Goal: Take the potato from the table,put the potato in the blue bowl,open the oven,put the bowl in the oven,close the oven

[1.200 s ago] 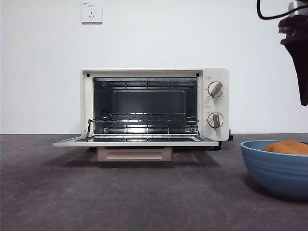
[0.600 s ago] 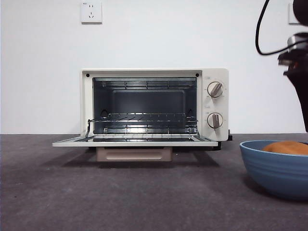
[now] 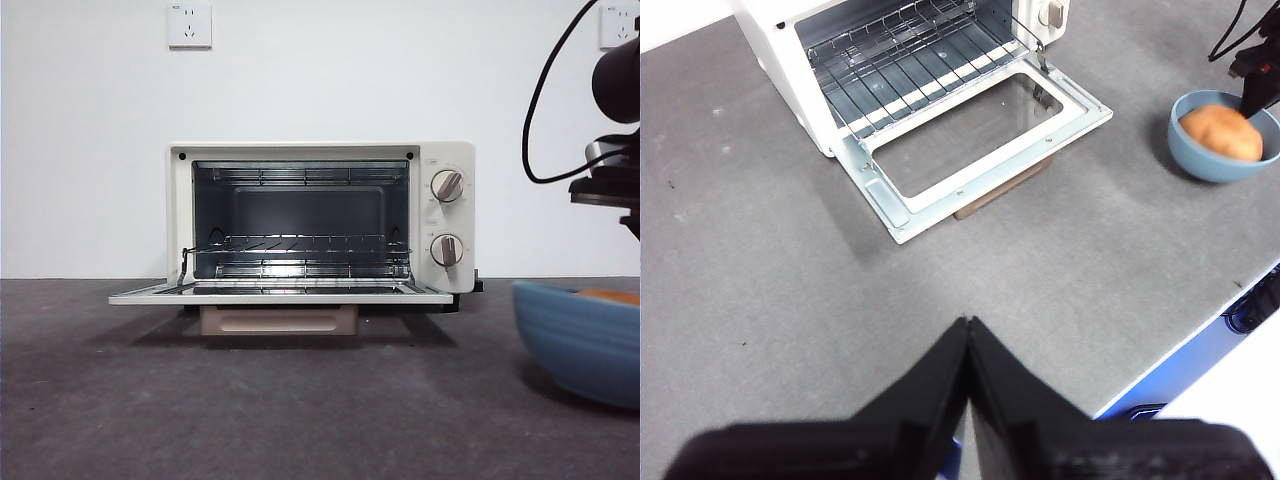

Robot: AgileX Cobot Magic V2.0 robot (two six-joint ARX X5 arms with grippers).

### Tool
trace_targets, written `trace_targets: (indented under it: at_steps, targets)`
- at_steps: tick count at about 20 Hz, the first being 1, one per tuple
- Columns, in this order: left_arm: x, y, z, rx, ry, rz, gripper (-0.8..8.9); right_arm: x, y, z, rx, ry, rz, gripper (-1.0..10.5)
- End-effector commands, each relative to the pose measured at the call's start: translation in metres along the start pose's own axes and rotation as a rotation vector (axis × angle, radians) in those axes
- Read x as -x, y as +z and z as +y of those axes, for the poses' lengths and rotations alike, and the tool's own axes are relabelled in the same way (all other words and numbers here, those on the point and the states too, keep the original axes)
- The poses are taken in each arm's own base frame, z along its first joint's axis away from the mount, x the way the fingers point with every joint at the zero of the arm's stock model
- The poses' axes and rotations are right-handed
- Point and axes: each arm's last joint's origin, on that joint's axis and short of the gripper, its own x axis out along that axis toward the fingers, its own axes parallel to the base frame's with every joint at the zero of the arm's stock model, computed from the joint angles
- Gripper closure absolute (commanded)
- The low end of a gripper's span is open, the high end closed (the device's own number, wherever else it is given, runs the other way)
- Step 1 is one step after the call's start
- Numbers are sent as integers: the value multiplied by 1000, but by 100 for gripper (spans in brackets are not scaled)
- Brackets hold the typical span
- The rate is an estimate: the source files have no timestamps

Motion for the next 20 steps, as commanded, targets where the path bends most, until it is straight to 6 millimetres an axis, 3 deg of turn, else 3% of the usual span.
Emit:
trace_targets:
  at_steps: [1, 7, 11, 20]
  targets:
    - [0, 0, 0, 7, 1, -7, 819, -4, 0, 0, 7, 1, 9, 963]
    - [0, 0, 0, 7, 1, -7, 819, -3, -3, 2, -40, 91, 54, 963]
    - [0, 0, 0, 7, 1, -7, 819, 13, 2, 12, -50, 127, 35, 963]
    - [-1, 1, 0, 27, 1, -4, 819, 122, 26, 53, -34, 72, -172, 963]
